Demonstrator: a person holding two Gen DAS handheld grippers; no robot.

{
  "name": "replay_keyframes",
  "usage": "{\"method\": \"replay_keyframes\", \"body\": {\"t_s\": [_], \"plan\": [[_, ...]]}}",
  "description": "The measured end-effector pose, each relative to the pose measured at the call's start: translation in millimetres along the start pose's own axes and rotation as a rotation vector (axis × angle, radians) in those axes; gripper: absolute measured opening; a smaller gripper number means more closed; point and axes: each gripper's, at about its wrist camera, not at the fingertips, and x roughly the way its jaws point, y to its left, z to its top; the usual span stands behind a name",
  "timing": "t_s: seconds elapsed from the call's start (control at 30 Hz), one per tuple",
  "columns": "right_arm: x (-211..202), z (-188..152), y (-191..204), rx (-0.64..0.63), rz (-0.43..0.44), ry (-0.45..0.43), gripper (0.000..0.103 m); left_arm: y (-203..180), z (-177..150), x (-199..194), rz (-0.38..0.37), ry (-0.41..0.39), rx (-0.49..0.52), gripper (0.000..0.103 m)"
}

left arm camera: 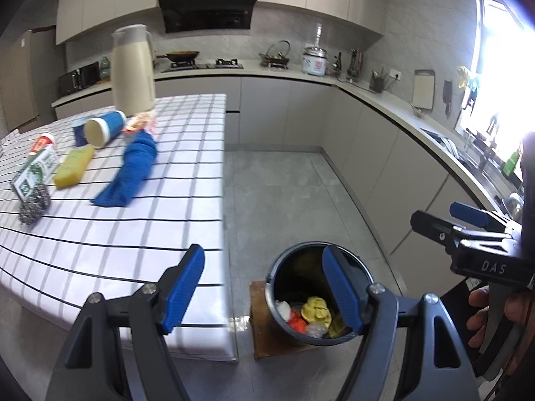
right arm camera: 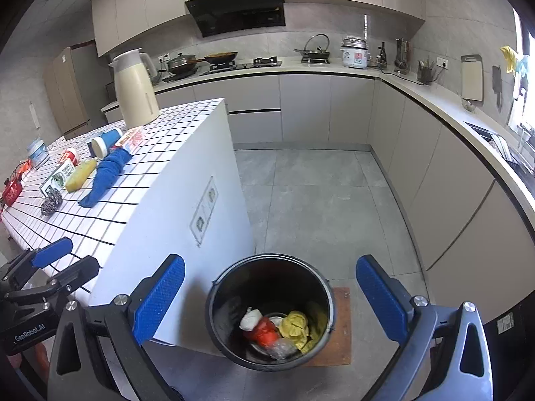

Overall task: Collect trash
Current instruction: 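Move both tools back from the bin toward the island, then grasp the steel wool with the left tool while the right tool grasps the blue cloth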

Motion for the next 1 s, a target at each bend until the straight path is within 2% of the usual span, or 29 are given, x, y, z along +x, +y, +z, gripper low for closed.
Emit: {"method": "replay_keyframes", "body": {"t_s": [0.13,0.2,0.27,0.33,0.47,0.6,0.9,1.0], "plan": [[1.8,4.8,27.9,-0.043,0.015,-0.019,0.103,24.9,0.8,-10.8,0.051,-0.031,-0.011,0.076],[3.1,7.4,41.8,-0.058,0.028,-0.029,0.103,42.0,0.7,-16.4,0.079,-0.045,-0.021,0.082],[5.1,10.7,58.5,-0.066,0.040,-0.040,0.103,58.1,0.0,-21.3,0.097,-0.051,-0.038,0.093],[8.8,14.1,76.3,-0.079,0.062,-0.041,0.103,76.2,-1.1,-27.6,0.125,-0.057,-0.054,0.097],[15.2,19.5,111.3,-0.109,0.101,-0.050,0.103,112.8,-2.8,-37.3,0.180,-0.052,-0.086,0.099],[17.7,24.5,149.3,-0.154,0.124,-0.104,0.103,150.3,-5.4,-43.4,0.223,-0.048,-0.120,0.101],[42.4,38.6,217.0,-0.185,0.182,-0.022,0.103,232.4,-6.4,-44.1,0.297,-0.021,-0.192,0.103],[49.1,41.4,232.5,-0.184,0.191,-0.021,0.103,251.7,-4.5,-39.8,0.281,-0.017,-0.207,0.103]]}}
